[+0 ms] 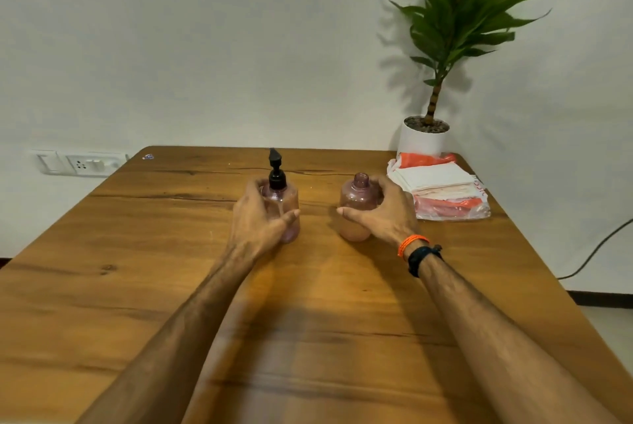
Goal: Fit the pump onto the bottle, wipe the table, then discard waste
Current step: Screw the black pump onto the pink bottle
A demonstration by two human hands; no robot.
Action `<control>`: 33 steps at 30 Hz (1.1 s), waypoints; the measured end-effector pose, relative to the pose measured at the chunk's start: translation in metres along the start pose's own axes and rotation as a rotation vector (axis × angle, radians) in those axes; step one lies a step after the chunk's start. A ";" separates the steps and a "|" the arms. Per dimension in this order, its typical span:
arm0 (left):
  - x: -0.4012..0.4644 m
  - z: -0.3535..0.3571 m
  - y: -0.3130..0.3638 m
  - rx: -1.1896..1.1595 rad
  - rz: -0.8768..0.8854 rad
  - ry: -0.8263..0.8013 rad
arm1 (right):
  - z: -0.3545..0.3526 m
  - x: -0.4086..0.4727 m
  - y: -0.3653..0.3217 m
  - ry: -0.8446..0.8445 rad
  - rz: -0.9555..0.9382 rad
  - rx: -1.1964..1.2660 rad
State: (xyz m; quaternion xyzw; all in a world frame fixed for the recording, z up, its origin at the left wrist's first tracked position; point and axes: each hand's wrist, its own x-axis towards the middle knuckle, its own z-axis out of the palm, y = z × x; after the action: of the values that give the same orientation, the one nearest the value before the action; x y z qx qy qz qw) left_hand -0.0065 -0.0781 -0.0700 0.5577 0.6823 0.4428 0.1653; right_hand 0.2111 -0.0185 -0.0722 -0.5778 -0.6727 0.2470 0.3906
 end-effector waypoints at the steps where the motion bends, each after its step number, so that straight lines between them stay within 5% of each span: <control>1: -0.004 -0.003 0.000 -0.004 -0.002 -0.006 | -0.001 -0.004 -0.001 0.000 0.007 0.003; 11: -0.021 -0.010 -0.002 -0.063 -0.028 -0.031 | -0.006 -0.018 -0.017 -0.024 0.030 -0.056; 18: -0.020 -0.004 -0.015 -0.102 -0.063 -0.014 | -0.009 -0.031 -0.055 0.244 -0.356 -0.127; 23: -0.022 0.000 -0.028 -0.132 -0.072 -0.024 | 0.011 -0.035 -0.080 0.159 -0.438 -0.116; 33: -0.025 0.006 -0.050 -0.249 -0.059 -0.059 | 0.061 -0.018 -0.093 -0.027 -0.293 -0.033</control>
State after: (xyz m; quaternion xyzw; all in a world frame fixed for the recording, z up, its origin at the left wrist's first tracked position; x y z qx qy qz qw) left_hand -0.0253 -0.0977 -0.1194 0.5254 0.6329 0.5026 0.2660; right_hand 0.1079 -0.0478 -0.0387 -0.4764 -0.7591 0.1839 0.4038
